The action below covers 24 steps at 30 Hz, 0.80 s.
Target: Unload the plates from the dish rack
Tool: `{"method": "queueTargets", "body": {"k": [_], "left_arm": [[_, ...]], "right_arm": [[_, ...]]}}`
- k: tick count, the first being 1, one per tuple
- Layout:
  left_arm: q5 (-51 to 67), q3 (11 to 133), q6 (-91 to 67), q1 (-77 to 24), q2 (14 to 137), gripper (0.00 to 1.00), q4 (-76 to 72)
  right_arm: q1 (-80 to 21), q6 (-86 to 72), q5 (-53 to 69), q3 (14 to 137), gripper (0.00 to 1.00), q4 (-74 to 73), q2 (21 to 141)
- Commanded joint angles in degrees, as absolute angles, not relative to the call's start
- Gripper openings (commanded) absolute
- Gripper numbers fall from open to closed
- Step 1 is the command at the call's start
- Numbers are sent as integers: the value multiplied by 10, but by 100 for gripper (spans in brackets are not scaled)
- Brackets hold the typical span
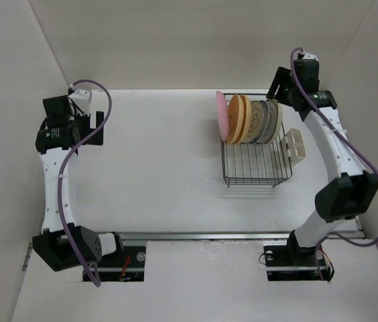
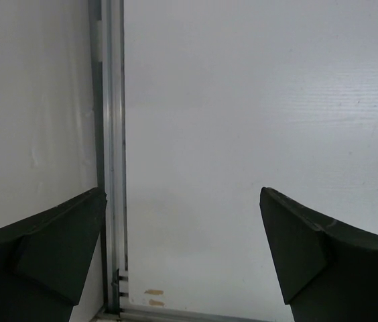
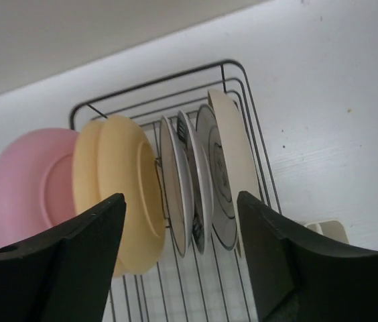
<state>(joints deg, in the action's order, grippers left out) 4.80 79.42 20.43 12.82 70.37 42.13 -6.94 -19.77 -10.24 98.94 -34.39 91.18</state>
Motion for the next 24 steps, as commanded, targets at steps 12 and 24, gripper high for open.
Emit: {"method": "queueTargets", "body": {"k": [12,24], "left_arm": [[79,784,173,121,760,83,401],[69,767,145,105,766,82,396]], "right_arm": [[-274,-84,-178,971,81,-205,913],[-373,-102,-521,1183,76,-325,1159]]}}
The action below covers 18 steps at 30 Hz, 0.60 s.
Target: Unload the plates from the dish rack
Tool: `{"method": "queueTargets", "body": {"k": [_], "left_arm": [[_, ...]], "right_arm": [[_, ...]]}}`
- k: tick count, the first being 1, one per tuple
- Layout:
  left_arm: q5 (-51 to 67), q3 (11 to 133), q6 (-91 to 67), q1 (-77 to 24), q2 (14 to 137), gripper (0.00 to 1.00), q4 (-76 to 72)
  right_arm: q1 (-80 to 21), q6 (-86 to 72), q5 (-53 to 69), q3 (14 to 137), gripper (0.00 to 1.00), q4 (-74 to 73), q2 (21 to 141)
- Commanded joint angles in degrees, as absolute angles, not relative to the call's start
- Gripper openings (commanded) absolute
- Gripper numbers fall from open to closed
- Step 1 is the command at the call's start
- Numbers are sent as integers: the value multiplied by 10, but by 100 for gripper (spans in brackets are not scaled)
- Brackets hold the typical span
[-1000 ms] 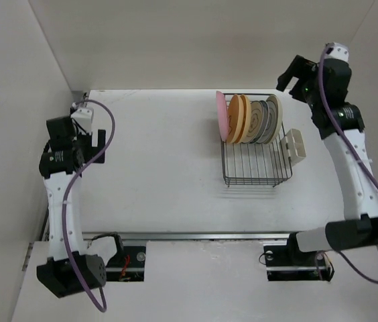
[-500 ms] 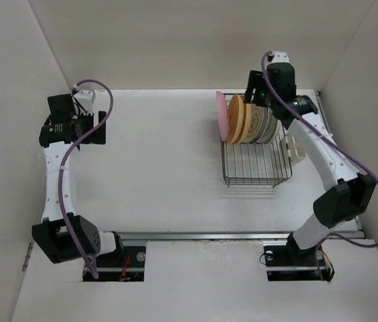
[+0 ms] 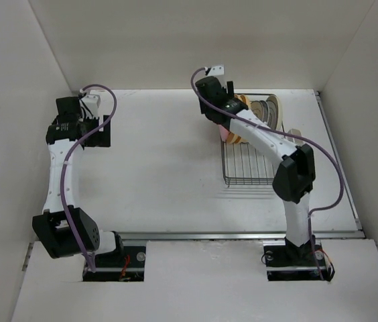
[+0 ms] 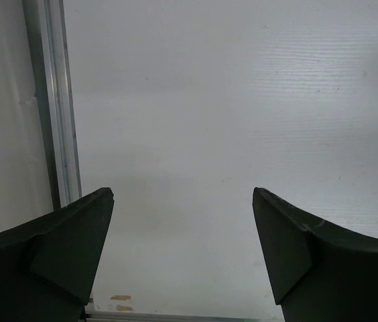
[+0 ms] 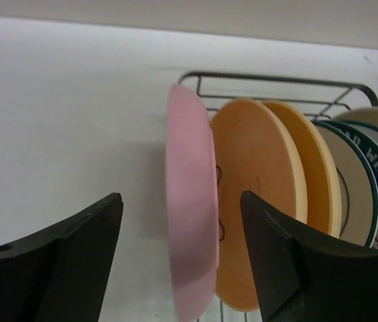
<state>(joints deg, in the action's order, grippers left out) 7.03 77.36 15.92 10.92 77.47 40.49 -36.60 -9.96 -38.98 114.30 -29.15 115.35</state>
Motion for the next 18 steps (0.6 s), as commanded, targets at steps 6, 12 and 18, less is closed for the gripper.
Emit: {"method": "queueTargets", "body": {"k": [6,12,18], "left_arm": [[69,762,140,105,766,82,401],[69,762,134,105,760,82,401],[69,762,129,105,760,82,401]], "right_arm": [[-373,-102,-505,1189,55,-337,1187],[-378,-97,-549,1184,10,-338,1166],[-395,-56,-601,1190,0,-306,1127]]}}
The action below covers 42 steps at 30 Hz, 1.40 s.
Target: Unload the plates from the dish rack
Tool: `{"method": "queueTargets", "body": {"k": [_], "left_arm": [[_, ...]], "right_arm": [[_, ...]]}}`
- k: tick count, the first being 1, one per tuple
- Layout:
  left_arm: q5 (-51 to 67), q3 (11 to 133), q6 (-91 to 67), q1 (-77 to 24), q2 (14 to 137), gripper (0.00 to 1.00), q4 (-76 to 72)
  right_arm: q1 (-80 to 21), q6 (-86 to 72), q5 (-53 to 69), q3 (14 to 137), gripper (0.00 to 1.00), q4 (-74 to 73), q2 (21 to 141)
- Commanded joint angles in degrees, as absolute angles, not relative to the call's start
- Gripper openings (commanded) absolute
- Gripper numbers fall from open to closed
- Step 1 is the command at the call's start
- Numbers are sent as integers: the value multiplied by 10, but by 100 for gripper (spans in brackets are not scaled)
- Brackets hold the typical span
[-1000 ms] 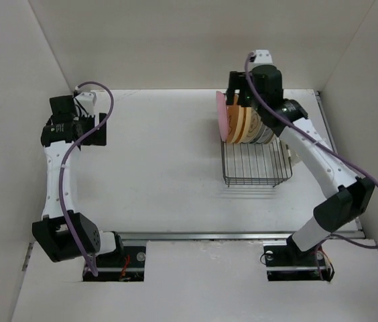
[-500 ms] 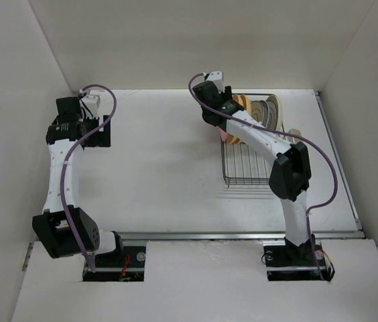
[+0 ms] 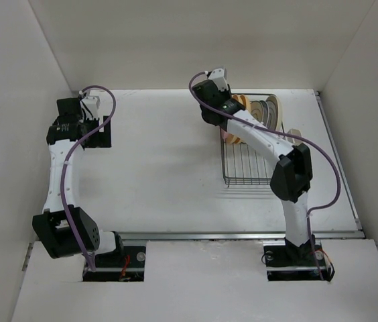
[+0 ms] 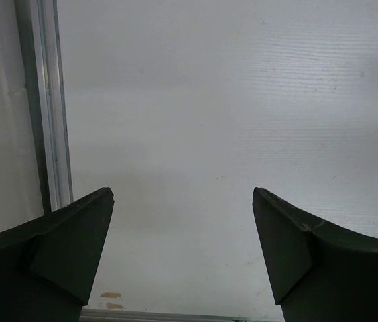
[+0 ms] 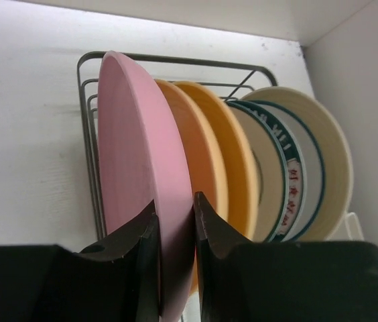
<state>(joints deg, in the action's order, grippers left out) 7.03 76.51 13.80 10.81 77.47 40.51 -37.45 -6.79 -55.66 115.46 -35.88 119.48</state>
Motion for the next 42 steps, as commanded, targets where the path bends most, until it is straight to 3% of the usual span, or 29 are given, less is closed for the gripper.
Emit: {"method": "queueTargets", "body": {"k": [1,12,16,17,19,20,24,33,36,39,40,42], "left_arm": [[69,762,129,105,755,82,401],[58,752,124,100,750,83,396],[29,745,97,100,750,83,396],[29,740,90,100,750,83,396],[24,735,78,100,750,83,396],[24,728,72,100,750,83,396],[24,705,67,111,732,84,396],[13,693,67,116,722,84,401],[13,687,67,121,722,84,401],[8,687,72,121,716,86,401],[8,687,72,121,716,86,401],[8,687,72,121,716,86,401]], "right_arm": [[-396,-33,-612,1190,0,-297,1127],[-408,64,-708,1205,0,-225,1073],[-436,36,-520,1171,0,-239,1048],[-436,23,-369,1165,0,-270,1048],[-436,-10,-229,1151,0,-287,1059],[-436,-11,-98,1125,0,-280,1066],[-436,-42,124,1095,0,-251,1133],[-423,-113,308,1095,0,-180,1256],[-423,-133,320,1095,0,-175,1290],[-423,-133,297,1101,9,-193,1310],[-423,-133,285,1101,27,-199,1310],[-423,-133,258,1096,50,-206,1304]]}}
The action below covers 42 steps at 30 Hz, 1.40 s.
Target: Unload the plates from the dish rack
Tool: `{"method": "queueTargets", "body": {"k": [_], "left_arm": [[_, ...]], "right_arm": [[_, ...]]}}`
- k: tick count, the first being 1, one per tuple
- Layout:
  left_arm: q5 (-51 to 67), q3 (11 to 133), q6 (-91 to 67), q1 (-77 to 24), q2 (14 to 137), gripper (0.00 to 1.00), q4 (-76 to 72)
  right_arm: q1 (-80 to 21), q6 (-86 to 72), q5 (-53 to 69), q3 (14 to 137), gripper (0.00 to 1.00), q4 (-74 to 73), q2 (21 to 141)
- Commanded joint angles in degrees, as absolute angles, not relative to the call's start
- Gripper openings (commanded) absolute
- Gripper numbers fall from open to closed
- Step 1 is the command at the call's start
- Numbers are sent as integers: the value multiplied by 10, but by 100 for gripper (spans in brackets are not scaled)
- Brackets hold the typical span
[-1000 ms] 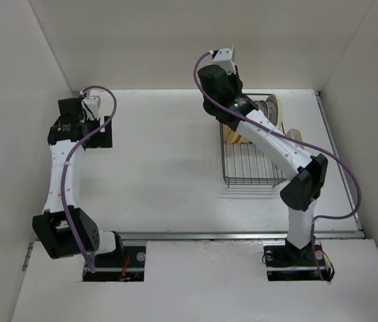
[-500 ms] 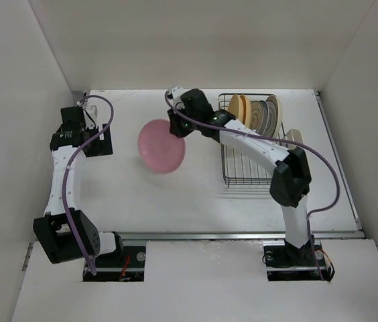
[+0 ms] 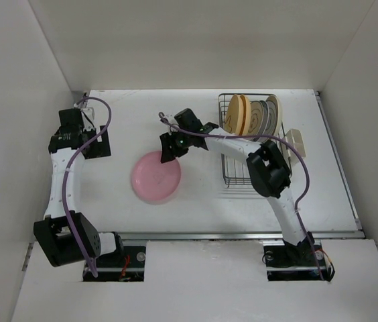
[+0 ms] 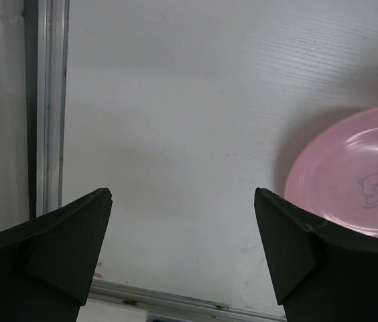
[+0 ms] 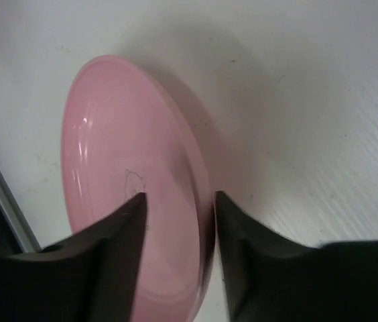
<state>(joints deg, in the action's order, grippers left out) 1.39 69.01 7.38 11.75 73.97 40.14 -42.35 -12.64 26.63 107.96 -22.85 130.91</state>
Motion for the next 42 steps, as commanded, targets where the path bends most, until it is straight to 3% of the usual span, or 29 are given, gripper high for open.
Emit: {"method": "queueTargets", "body": {"k": [1,3,9,13,17,25,28,30,42], "left_arm": [[8,687,72,121,716,86,406],[8,687,77,121,716,86,406],[-3,703,77,121,716,86,411],[-3,703,83,121,705,86,411],[-3,703,83,121,705,86,411],[-8,703,88,116,710,86,411],[-13,703,88,116,710,86,401],[-23,697,88,111,710,86,401],[-41,692,93,111,715,86,401]], "right_arm": [[-423,-126,249,1096,56,-206,1299],[-423,-120,221,1090,64,-218,1285],[-423,-114,96,1109,69,-240,1153],[-402,-136,-221,1144,67,-318,1087],[-350,-163,-361,1172,61,-404,1087],[-289,-192,-374,1133,55,-418,1080],[-289,-192,-360,1125,41,-408,1086],[-284,-192,-360,1125,37,-408,1092],[-279,-186,-388,1125,42,-418,1152]]}}
